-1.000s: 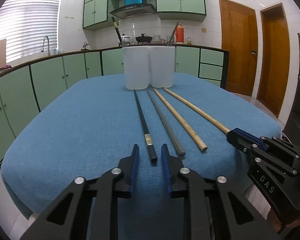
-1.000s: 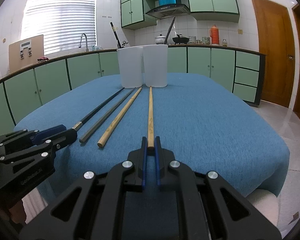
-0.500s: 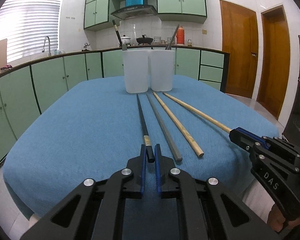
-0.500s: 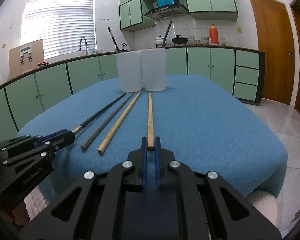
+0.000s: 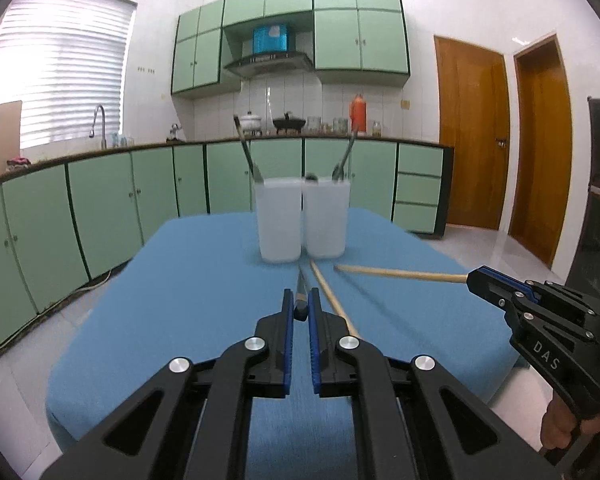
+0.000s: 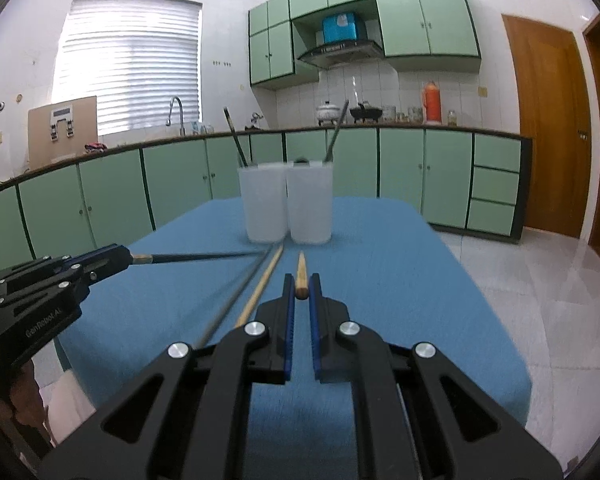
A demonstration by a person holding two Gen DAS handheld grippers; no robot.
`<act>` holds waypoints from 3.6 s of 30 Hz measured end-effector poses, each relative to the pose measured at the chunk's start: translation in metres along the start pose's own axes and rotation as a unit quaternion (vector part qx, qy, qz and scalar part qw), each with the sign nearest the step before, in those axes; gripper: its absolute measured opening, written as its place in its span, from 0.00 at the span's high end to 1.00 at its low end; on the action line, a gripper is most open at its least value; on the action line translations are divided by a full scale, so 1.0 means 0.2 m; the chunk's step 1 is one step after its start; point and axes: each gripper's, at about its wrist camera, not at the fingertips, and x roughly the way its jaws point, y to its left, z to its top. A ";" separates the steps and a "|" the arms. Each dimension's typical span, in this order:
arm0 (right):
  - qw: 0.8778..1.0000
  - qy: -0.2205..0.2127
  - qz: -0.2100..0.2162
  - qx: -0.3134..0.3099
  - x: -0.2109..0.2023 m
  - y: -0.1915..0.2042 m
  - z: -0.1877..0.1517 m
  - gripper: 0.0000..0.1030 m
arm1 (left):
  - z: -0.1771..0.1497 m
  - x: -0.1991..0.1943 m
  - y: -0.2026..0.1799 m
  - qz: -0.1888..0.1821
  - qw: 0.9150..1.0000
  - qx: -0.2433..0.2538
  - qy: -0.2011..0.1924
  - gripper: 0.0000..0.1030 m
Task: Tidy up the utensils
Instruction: 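Carry both chopsticks over the white holder and lower them in, then open both tools and move them back toward the last two chopsticks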
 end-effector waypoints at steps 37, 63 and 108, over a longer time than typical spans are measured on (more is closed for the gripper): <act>0.995 -0.049 0.074 -0.037 0.20 -0.13 1.16 0.94 | 0.92 0.09 0.13 -0.041 0.990 -0.006 -0.132 0.94; 0.998 -0.008 0.054 0.001 0.96 -0.23 1.31 0.94 | 1.17 0.87 0.13 -0.018 0.992 -0.002 -0.125 0.94; 0.998 -0.043 -0.008 0.044 0.69 -0.33 0.97 0.18 | 0.90 0.68 0.31 0.018 0.992 -0.033 -0.118 0.12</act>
